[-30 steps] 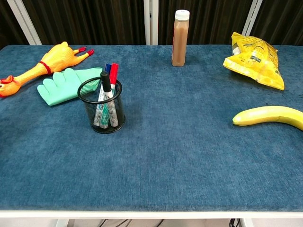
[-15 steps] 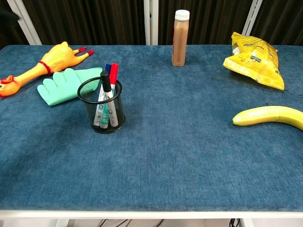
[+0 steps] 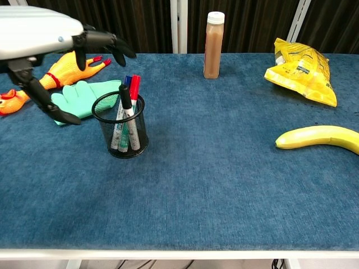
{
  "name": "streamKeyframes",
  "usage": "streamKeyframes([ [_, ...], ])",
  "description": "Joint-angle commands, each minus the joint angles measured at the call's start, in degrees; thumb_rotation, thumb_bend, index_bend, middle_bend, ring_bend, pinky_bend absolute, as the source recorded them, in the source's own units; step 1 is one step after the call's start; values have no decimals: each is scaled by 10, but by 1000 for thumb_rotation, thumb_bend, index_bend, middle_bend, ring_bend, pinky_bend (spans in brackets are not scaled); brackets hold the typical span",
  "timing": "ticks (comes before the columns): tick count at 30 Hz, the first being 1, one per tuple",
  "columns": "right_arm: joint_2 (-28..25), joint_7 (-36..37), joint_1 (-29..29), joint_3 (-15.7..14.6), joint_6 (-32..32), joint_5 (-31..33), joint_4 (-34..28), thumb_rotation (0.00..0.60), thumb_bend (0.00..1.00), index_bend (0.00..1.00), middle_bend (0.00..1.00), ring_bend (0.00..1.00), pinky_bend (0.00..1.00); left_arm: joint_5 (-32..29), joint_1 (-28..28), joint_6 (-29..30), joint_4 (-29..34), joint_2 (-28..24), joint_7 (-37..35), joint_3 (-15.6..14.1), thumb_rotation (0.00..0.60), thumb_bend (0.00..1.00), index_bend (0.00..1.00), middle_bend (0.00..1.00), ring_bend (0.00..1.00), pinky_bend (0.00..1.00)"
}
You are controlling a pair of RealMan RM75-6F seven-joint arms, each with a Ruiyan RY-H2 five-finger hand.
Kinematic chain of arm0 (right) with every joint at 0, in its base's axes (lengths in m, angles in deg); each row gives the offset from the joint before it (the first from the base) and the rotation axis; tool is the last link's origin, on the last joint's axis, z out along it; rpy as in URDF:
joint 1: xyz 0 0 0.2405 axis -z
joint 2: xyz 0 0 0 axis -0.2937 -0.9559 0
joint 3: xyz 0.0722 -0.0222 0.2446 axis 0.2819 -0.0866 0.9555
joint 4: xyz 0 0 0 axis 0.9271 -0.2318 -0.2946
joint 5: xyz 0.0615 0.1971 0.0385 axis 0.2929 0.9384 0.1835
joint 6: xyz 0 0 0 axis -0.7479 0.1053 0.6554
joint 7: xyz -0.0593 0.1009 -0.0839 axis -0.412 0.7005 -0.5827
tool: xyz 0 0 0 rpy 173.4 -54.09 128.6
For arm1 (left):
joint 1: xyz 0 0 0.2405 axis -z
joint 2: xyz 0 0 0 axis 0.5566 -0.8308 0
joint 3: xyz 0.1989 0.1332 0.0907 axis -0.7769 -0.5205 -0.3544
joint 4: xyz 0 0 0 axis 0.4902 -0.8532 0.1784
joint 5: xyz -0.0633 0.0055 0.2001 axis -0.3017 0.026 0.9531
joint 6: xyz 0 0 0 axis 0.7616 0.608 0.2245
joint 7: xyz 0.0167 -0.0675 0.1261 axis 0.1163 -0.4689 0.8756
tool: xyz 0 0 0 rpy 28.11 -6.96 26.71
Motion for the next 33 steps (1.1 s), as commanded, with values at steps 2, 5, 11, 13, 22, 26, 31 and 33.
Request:
streamKeyframes([
  [2,0,3,0,-1,2,0,2,600,116,0,0,0,0,-26,16,-9,-10,20,15,5,600,93,206,265,193,474],
  [5,-2,6,1,-1,1,1,3,600,120,0,0,0,0,-38,26,-6,-16,32,20,11,600,104,224,289,220,502],
  [11,-6,16,3,-1,0,3,5,600,118,0,0,0,0,-50,39,5,-31,54,26,16,600,134,259,323,263,537],
  [13,-7,18,3,0,2,6,5,600,115,0,0,0,0,-52,42,8,-35,60,24,17,600,144,274,343,287,559],
  [22,-10,13,1,-2,13,12,1,600,119,0,0,0,0,-59,57,17,-58,80,24,19,600,189,316,402,360,614],
  [26,-12,12,0,-2,16,15,-1,600,118,0,0,0,0,-61,60,21,-60,84,22,16,600,201,324,422,385,627],
  [31,-12,11,0,-3,19,17,-2,600,120,0,0,0,0,-58,66,21,-65,90,18,12,600,207,327,425,395,637],
  [33,-13,11,0,-3,20,18,-4,600,122,0,0,0,0,-53,68,25,-71,96,15,12,600,206,323,418,395,637],
])
